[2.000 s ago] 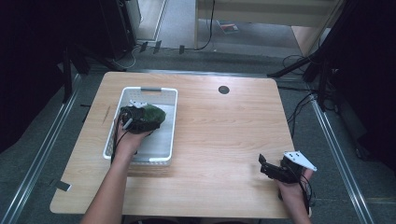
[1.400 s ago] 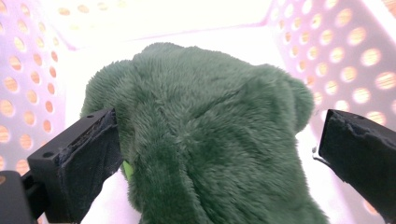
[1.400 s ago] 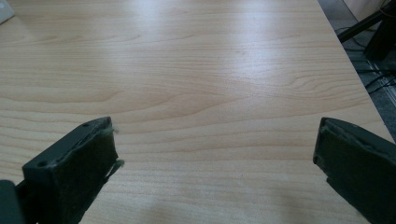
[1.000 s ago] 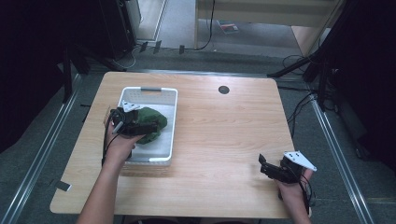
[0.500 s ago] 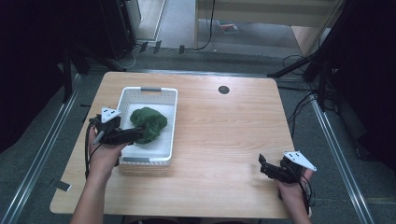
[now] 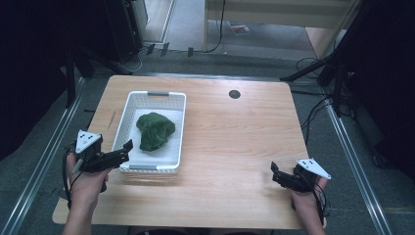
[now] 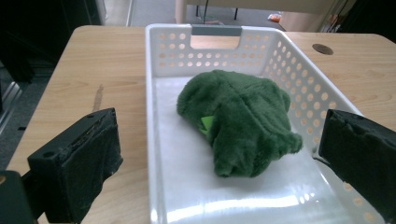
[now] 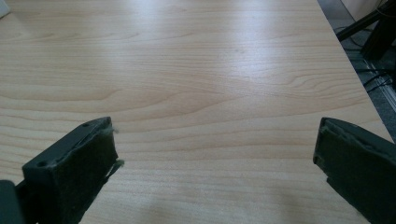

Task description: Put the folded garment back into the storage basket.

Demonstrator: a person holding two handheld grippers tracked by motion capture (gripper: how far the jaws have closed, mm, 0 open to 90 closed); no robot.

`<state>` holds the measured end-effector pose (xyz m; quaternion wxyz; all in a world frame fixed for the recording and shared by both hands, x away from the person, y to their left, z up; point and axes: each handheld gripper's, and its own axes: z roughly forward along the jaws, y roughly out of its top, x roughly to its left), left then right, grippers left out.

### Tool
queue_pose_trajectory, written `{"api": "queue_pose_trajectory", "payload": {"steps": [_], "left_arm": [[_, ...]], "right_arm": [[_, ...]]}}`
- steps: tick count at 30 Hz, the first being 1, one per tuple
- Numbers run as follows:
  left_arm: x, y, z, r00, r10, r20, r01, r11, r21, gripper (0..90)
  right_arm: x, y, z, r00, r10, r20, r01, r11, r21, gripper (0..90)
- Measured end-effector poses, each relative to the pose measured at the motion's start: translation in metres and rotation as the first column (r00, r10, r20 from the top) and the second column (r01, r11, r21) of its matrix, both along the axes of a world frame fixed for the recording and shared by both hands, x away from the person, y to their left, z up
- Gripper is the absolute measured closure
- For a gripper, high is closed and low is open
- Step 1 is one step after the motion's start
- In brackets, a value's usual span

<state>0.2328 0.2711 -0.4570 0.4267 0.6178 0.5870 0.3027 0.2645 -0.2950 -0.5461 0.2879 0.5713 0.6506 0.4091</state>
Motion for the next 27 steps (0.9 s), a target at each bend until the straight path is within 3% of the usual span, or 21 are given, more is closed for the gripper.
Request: {"api": "queue_pose_trajectory", "payload": {"steps": [3,9,14,22,23,27], "left_arm": [[-0.005,0.007,-0.002,0.9999,0.008,-0.006,-0.008,0.9998,-0.017,0.0],[-0.023,0.024,-0.012,0.9980,0.055,0.031,-0.054,0.9983,-0.021,0.0],[-0.039,0.042,-0.022,0.9931,0.101,0.060,-0.097,0.9933,-0.063,0.0],[-0.050,0.056,-0.047,0.9908,0.124,0.053,-0.121,0.9905,-0.065,0.0],[-0.053,0.060,-0.056,0.9900,0.131,0.052,-0.128,0.9898,-0.063,0.0],[-0.055,0.066,-0.069,0.9873,0.156,0.029,-0.155,0.9872,-0.035,0.0]], "right_arm": [[0.000,0.000,0.000,1.0000,-0.003,-0.001,0.003,1.0000,-0.001,0.0],[0.000,0.000,0.000,1.0000,-0.001,-0.001,0.001,1.0000,-0.001,0.0],[0.000,0.000,0.000,1.0000,0.004,0.002,-0.004,1.0000,0.001,0.0],[0.000,0.000,0.000,1.0000,0.003,0.001,-0.003,1.0000,0.001,0.0],[0.000,0.000,0.000,1.0000,0.005,0.002,-0.005,1.0000,0.001,0.0],[0.000,0.000,0.000,1.0000,0.004,0.002,-0.004,1.0000,0.002,0.0]]}}
